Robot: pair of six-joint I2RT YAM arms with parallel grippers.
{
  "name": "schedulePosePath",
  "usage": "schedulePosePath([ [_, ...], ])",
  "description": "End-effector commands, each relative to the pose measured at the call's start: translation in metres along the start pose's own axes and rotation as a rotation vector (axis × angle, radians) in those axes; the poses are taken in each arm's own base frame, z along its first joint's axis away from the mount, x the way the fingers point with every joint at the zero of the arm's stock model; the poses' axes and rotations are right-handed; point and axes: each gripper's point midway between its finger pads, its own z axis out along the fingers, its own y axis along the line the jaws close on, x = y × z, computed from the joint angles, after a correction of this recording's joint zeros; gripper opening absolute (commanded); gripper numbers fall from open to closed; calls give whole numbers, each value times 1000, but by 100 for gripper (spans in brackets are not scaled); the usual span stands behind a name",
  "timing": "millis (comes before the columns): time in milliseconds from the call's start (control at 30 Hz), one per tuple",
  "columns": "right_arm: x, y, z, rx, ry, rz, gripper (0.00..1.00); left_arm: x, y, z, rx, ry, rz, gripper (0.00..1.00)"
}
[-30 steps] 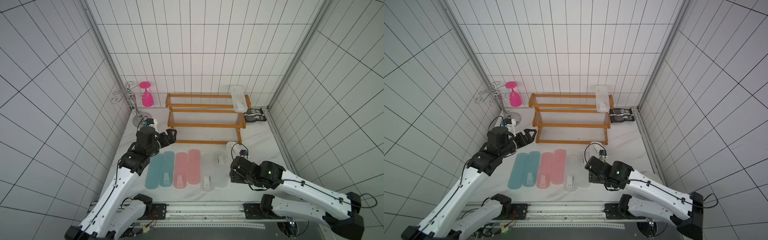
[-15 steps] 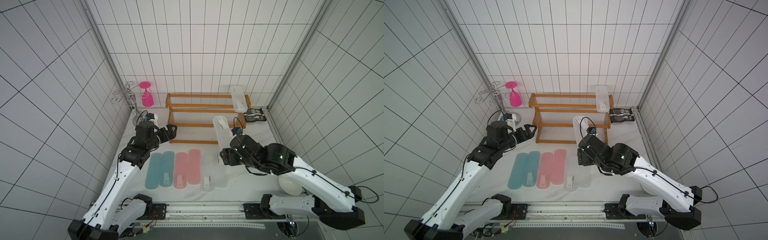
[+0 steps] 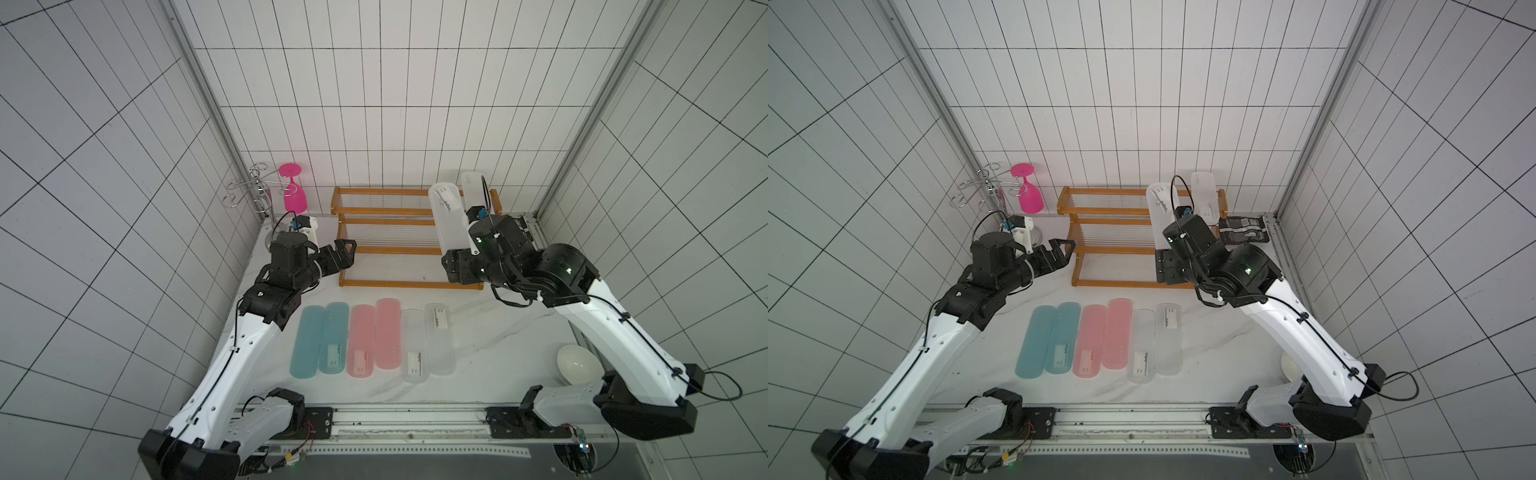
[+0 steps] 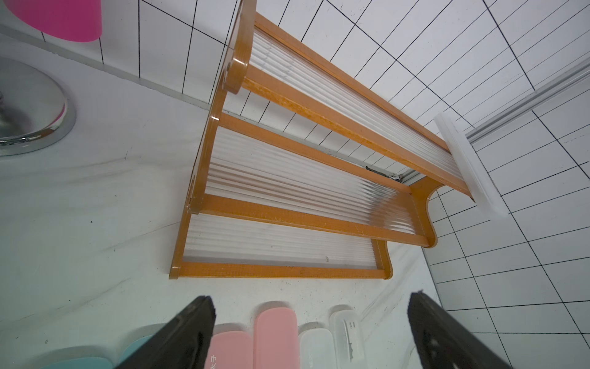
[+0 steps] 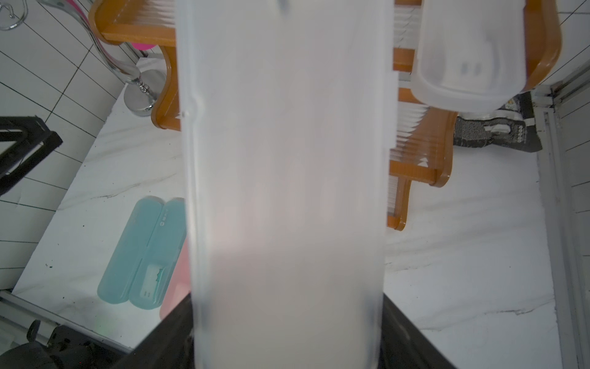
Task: Place the pencil cases on the shelf according to color
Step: Place the pencil case on the shelf.
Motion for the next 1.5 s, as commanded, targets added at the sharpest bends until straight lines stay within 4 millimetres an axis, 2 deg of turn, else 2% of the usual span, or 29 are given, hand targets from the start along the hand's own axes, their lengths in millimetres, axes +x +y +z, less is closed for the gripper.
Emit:
schedulePosePath([
  [0,-30,-10,-14,32,-93,-16,63,-9,-10,1,40,-11,19,99],
  [100,-41,-16,-7,54,-102,-6,65,-4,-6,6,30,2,25,99],
  [233,-52,-24,16,77,-74,29,65,1,-1,10,20,15,35,99],
  [367,-69,-25,38,54,-63,70,66,3,4,15,14,-2,60,98],
  [600,-102,-25,76,31,-61,128,66,2,0,26,31,32,68,98],
  [733,-108,-41,92,91,-54,167,66,5,3,26,38,29,53,99],
  [800,-113,-41,102,71,-53,183,67,7,7,26,46,29,35,98],
  [1000,-105,-48,128,122,-13,194,69,10,14,23,24,33,45,98],
  [1267,-89,-66,136,227,23,201,77,14,16,21,19,47,54,99],
  [1467,-85,-58,145,188,53,204,82,16,18,22,18,41,37,98],
])
